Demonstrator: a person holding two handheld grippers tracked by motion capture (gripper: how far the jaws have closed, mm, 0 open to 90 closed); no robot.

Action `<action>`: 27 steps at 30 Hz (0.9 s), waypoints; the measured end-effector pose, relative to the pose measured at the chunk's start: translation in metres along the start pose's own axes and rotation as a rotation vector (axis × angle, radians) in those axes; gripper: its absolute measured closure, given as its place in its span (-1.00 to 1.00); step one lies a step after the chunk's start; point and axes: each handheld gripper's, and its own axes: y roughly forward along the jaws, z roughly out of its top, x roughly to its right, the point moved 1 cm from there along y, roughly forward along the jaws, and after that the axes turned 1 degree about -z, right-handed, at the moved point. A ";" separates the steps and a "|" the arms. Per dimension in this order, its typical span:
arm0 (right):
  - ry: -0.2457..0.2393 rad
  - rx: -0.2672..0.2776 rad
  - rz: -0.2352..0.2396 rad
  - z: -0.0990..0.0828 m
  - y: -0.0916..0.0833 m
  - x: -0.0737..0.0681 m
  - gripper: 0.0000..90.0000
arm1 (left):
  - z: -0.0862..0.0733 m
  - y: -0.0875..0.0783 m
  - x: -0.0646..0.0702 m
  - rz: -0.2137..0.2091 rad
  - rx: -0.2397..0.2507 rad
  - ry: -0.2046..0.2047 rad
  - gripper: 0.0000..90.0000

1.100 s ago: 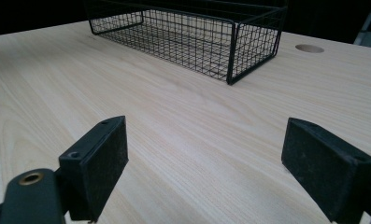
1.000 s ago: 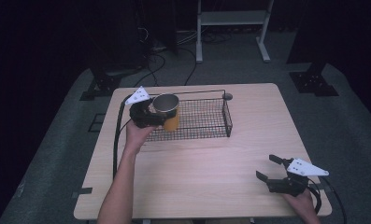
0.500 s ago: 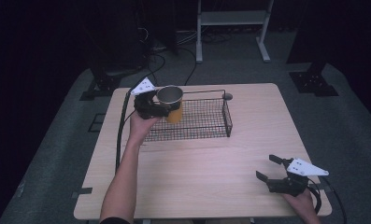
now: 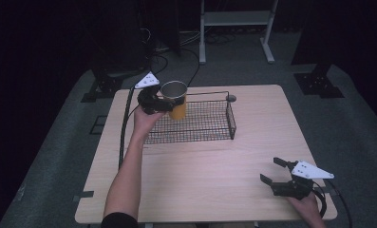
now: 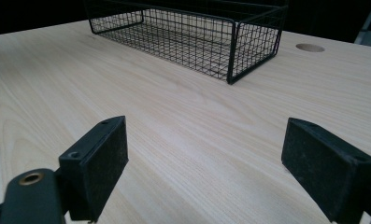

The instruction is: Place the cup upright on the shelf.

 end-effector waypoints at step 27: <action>-0.009 -0.001 0.001 0.000 0.000 -0.001 -0.70 | -0.028 0.044 -0.019 0.030 -0.139 -0.045 -0.73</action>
